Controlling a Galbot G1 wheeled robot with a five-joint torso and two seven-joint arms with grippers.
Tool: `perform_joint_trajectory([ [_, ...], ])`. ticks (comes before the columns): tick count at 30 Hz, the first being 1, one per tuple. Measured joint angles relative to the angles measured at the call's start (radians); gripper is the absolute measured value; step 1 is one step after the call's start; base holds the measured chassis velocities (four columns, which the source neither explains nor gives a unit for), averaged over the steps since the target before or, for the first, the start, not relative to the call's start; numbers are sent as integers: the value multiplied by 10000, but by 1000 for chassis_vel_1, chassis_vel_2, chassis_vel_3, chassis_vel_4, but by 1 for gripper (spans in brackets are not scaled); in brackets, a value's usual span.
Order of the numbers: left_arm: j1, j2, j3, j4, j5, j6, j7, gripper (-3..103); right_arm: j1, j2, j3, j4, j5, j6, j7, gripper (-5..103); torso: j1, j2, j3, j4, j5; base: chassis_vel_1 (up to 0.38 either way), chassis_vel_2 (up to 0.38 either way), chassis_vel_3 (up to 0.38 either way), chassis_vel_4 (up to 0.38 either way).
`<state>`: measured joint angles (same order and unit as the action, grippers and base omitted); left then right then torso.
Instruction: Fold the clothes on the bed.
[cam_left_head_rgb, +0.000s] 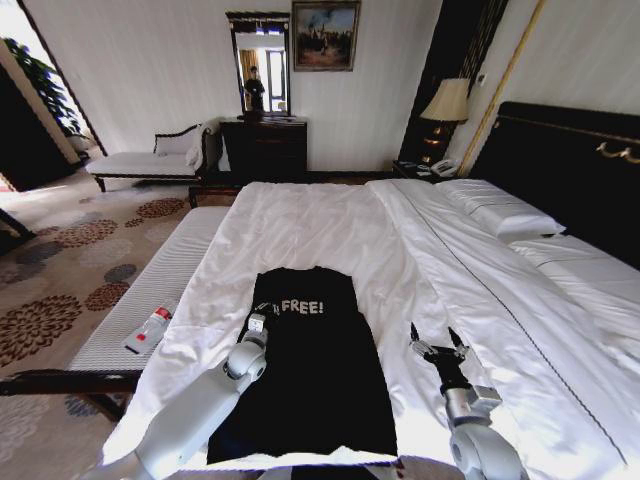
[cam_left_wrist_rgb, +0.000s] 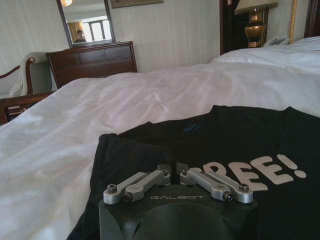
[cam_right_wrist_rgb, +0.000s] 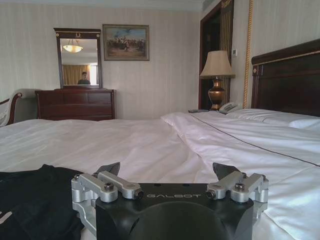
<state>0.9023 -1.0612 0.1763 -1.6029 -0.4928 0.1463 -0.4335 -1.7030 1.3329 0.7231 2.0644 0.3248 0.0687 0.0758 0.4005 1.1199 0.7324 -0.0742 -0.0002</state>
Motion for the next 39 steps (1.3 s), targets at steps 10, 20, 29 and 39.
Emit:
perform_joint_trajectory([
  [10,354,81,6,144,199,-43,132,3,26,-20,-10,-33,28,0,5,100,0,0,-1,-1,1,0,0,0,0],
  [20,1250,-73,-504,-168,607,-39,42,27,-41,88,-156,-35,-42,36,-106,100,-1,0,-1,-1,-1,0,0,0,0],
  [29,1998,209,-1234,-1006,827,-48,85,65,1,44,-224,-24,-35,36,-80,100,0,0,-1,0,0,0,0,0,0],
  [39,2297,372,-2074,-1908,418,-67,203,98,-11,-35,-218,94,26,31,-55,100,-1,1,-1,0,0,0,0,0,0],
])
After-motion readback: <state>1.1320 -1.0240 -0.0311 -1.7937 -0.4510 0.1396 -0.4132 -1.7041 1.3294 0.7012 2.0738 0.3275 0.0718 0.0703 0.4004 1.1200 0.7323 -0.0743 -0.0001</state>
